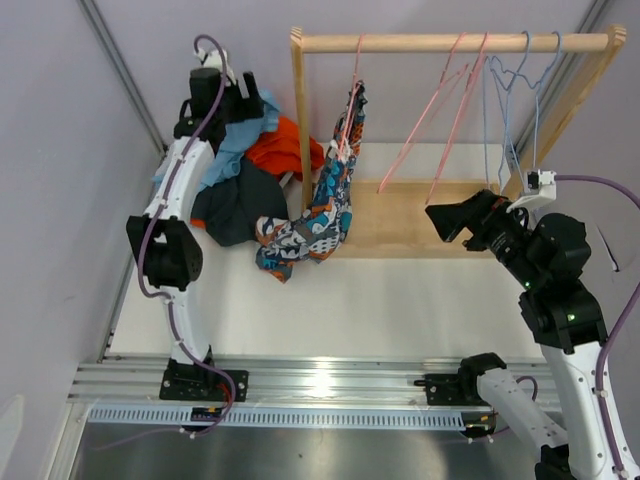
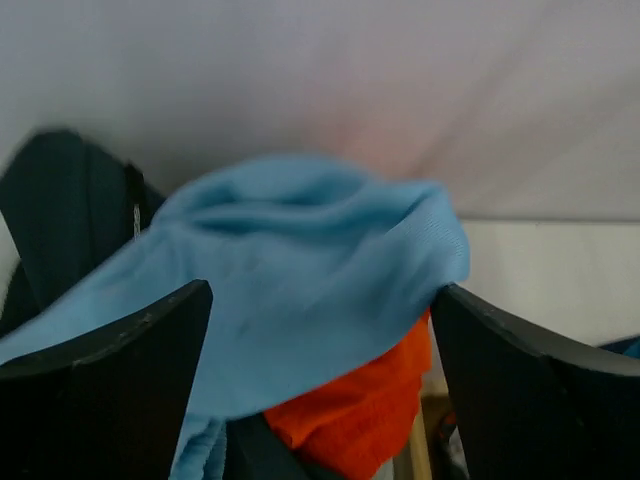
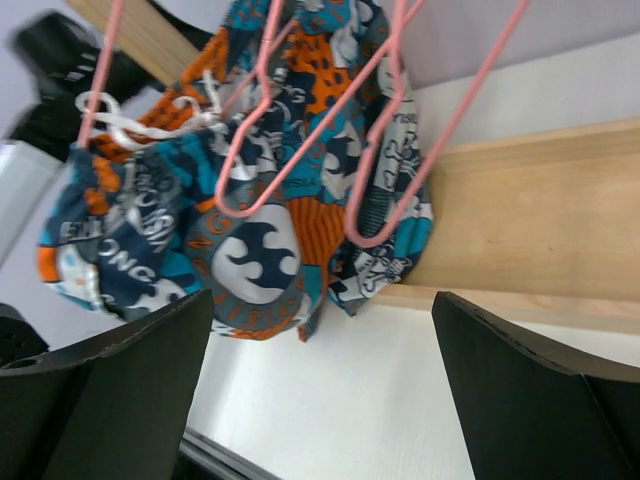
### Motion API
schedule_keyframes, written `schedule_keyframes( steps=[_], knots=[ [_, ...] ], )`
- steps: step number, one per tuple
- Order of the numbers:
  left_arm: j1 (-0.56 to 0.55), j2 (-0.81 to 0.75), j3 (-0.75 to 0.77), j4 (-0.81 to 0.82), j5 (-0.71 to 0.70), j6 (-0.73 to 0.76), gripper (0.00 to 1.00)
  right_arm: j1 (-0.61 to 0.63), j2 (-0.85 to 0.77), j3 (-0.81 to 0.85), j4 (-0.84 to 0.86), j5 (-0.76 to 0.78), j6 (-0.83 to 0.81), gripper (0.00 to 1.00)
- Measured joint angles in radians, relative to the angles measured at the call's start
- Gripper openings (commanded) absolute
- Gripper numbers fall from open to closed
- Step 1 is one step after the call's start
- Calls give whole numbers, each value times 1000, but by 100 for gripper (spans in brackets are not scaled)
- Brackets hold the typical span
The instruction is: Remove the shorts from the hanger
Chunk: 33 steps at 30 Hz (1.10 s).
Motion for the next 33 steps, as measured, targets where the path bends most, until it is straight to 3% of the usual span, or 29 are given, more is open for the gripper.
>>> schedule_keyframes(
  steps=[6, 16, 20, 27, 31, 32, 33],
  knots=[
    [-2, -194, -388, 45, 2, -52, 99, 66, 99, 106, 39, -72, -3, 99],
    [-6, -1006, -910, 121, -9, -67, 99, 241, 393, 561, 96, -82, -43, 99],
    [-11, -1238, -1085, 90, -2, -85, 99, 296, 505, 660, 127, -63, -63, 99],
    [-20, -1467, -1345, -83, 44, -99, 99, 327, 751, 763, 126, 14, -99, 95],
    [-26, -1553, -1403, -158, 67, -98, 99, 327, 842, 770, 112, 58, -109, 91],
    [-31, -1566, -1405, -165, 71, -98, 99, 327, 859, 774, 110, 68, -110, 87],
    [-39, -1580, -1406, -165, 79, -98, 99, 327, 875, 781, 109, 73, -110, 74]
  ],
)
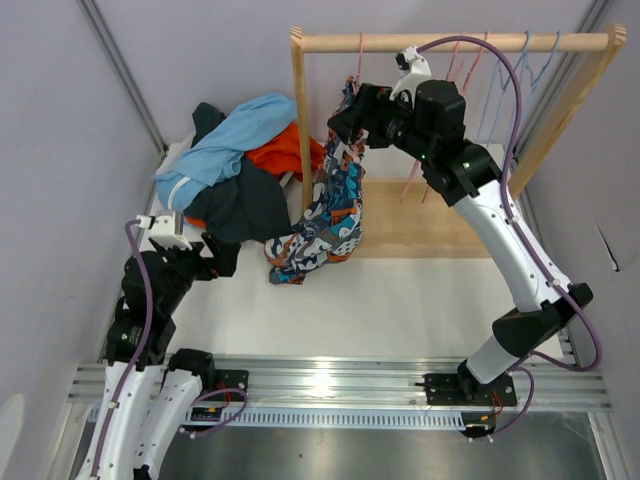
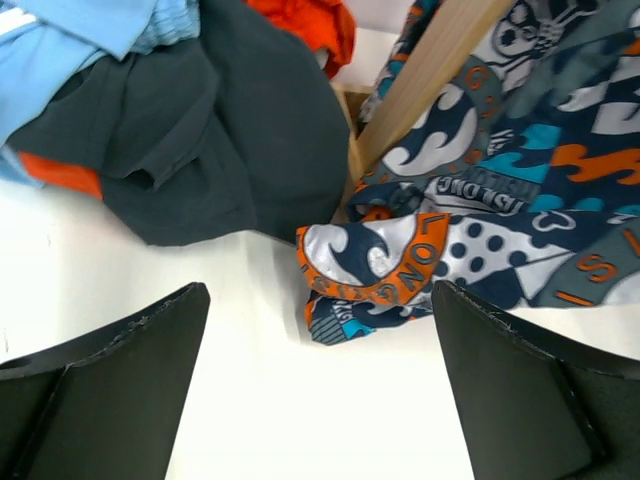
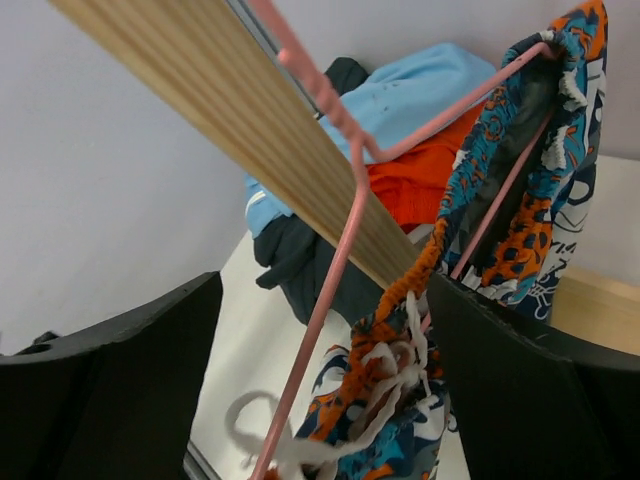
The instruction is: Remove the shorts from the hanger
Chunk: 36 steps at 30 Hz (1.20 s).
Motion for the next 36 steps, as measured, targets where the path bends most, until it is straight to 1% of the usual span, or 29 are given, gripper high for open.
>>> schedule_keyframes(
  steps=[3, 4, 5, 6, 7, 8, 9, 13, 15, 17, 20, 21, 24, 26, 28, 31, 34, 36],
  knots=[
    [-8, -12, 0, 5, 11, 0, 99, 0, 32, 28, 4, 9, 4, 49],
    [-8, -10, 0, 5, 15, 0, 99, 1, 40, 36, 6, 10, 6, 28],
    [-8, -7, 0, 4, 18, 0, 99, 1, 46, 42, 10, 11, 3, 20],
    [-9, -6, -1, 3, 21, 0, 99, 1, 49, 47, 14, 15, 14, 15],
    [-9, -6, -2, 3, 24, 0, 99, 1, 50, 48, 13, 19, 24, 6],
    [-9, -7, -2, 3, 27, 0, 99, 1, 50, 48, 10, 27, 27, 1],
    [-10, -7, -3, 3, 29, 0, 99, 1, 51, 48, 11, 32, 33, 0],
    [-30, 1, 5, -5, 38, 1, 99, 1, 51, 48, 12, 49, 40, 0],
    [-63, 33, 44, -16, 46, 0, 99, 1, 50, 48, 11, 57, 41, 0],
    [-123, 90, 121, -20, 50, -2, 99, 6, 47, 48, 11, 73, 47, 0],
    [-299, 199, 300, -17, 10, 0, 99, 21, 33, 48, 4, 138, 59, 0],
    [-409, 261, 394, -19, -28, 8, 99, 30, 24, 49, 0, 171, 65, 0],
    [-645, 405, 595, 24, -111, 34, 99, 52, 1, 54, -6, 243, 73, 0],
    [-769, 507, 702, 72, -160, 54, 99, 64, -12, 70, -18, 291, 83, 0],
    [-846, 591, 743, 120, -186, 68, 99, 72, -27, 84, -33, 332, 94, 0],
    [-896, 687, 746, 162, -207, 72, 99, 73, -53, 89, -55, 381, 103, 0],
    [-941, 786, 713, 190, -224, 79, 99, 73, -77, 89, -71, 423, 106, 0],
    [-969, 818, 681, 196, -230, 80, 100, 73, -89, 95, -88, 444, 106, 0]
  ],
)
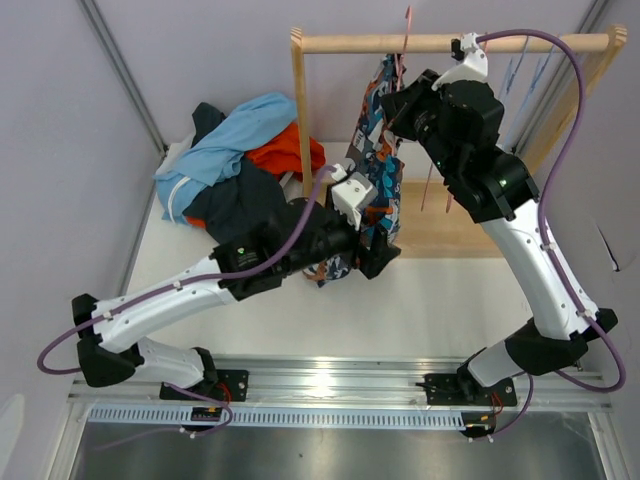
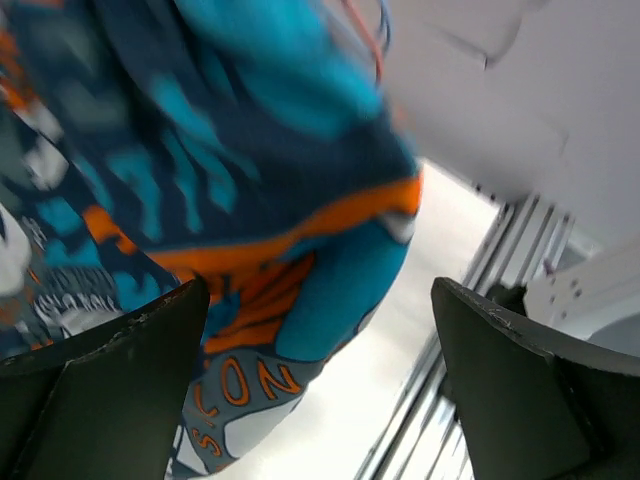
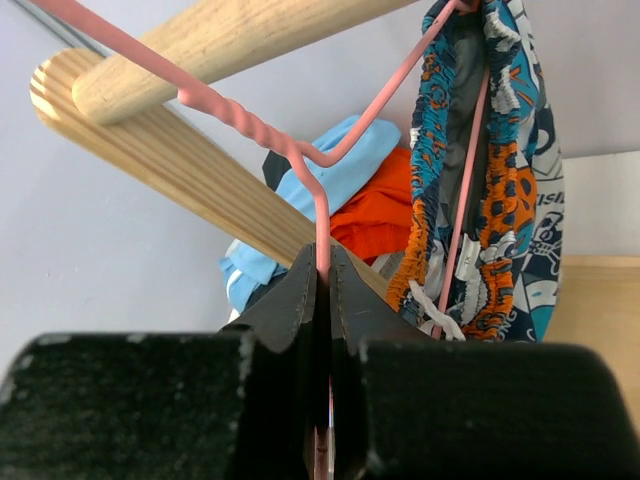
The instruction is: Remove the shorts from the hanger
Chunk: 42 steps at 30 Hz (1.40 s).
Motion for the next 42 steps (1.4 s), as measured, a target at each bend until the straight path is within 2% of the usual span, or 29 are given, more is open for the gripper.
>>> schedule_keyframes(
  steps=[2, 4, 5, 6, 8, 10, 11, 12, 14, 18, 21, 27, 31, 37, 42],
  knots=[
    [-17, 20, -20, 3, -6, 0, 99, 0, -8, 8, -13, 12, 0, 0],
    [-24, 31, -32, 21, -12, -1, 92, 0, -17, 15, -21, 20, 0, 0],
    [-25, 34, -36, 32, -21, -2, 86, 0, -21, 18, -24, 21, 0, 0],
    [-25, 36, -40, 49, -34, -3, 75, 0, -25, 20, -26, 23, 0, 0],
    [-25, 43, -43, 80, -63, -3, 69, 0, -33, 22, -27, 24, 1, 0],
    [-24, 50, -53, 119, -91, -1, 55, 0, -42, 22, -32, 26, 4, 0],
    [-24, 52, -61, 135, -104, 3, 47, 0, -46, 22, -35, 27, 6, 0],
    [-24, 55, -69, 153, -114, 6, 18, 0, -50, 21, -37, 27, 8, 0],
    [-25, 58, -83, 188, -118, 14, 0, 0, -68, 6, -40, 30, 13, 0],
    [-30, 50, -129, 257, -110, 22, 0, -6, -94, -21, -41, 35, 21, 0],
    [-62, -8, -239, 311, -121, 9, 0, -23, -92, -18, -47, 26, 28, 0],
    [-274, -243, -509, 355, -262, -58, 0, -76, -33, 68, -139, -25, 39, 0],
    [-330, -321, -600, 341, -355, -116, 0, -92, -30, 81, -162, -51, 55, 0],
    [-329, -287, -598, 296, -441, -117, 0, -97, -76, 19, -155, -73, 93, 0],
    [-231, -124, -421, 247, -428, -67, 0, -76, -186, -108, -142, -82, 145, 0]
  ],
)
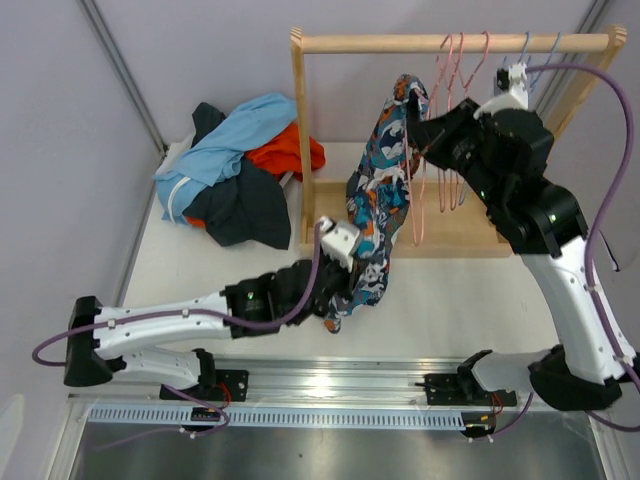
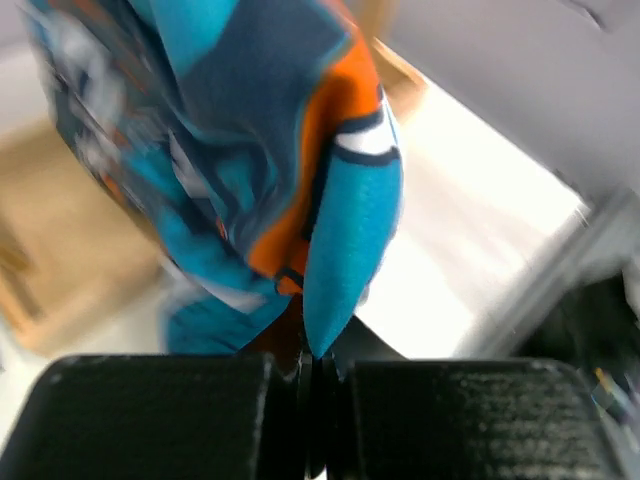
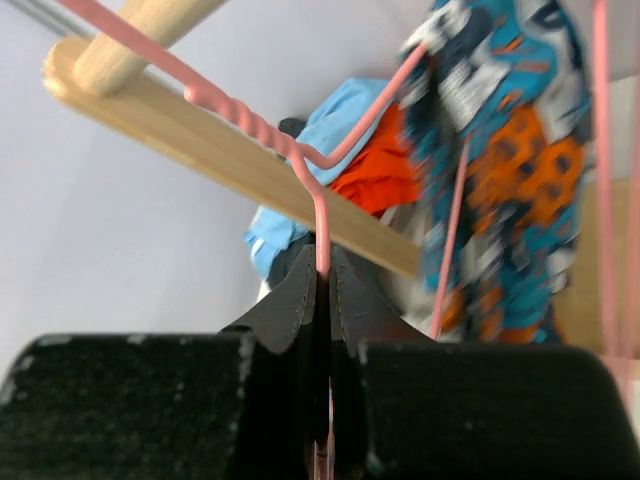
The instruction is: Remove the shorts from the hanger
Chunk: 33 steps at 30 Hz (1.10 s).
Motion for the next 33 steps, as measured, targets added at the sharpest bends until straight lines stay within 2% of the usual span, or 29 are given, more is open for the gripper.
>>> schedule_keyframes(
  steps=[7, 10, 13, 15, 17, 21, 25, 29, 33],
  knots=[
    [273, 217, 408, -69, 52, 85, 0, 105, -277, -299, -40, -71, 149, 0],
    [342, 328, 629, -132, 65, 129, 0, 129, -340, -327, -93, -97, 198, 0],
    [362, 366, 726, -172, 78, 147, 0, 137, -360, -319, -124, -101, 213, 0],
    [360, 350, 718, -204, 90, 145, 0, 138, -343, -265, -166, -93, 206, 0],
    [346, 284, 621, -205, 95, 142, 0, 138, -290, -164, -190, -77, 179, 0],
    [275, 67, 357, -295, 64, 102, 0, 114, -96, 145, -230, -64, 105, 0],
    [217, -163, 206, -440, 12, 36, 0, 3, 96, 367, -217, -127, 53, 0],
    [214, -353, 176, -581, -54, -27, 0, -105, 227, 382, -199, -214, 46, 0],
    [214, -423, 243, -705, -98, -56, 0, -158, 292, 300, -167, -274, 51, 0]
  ],
)
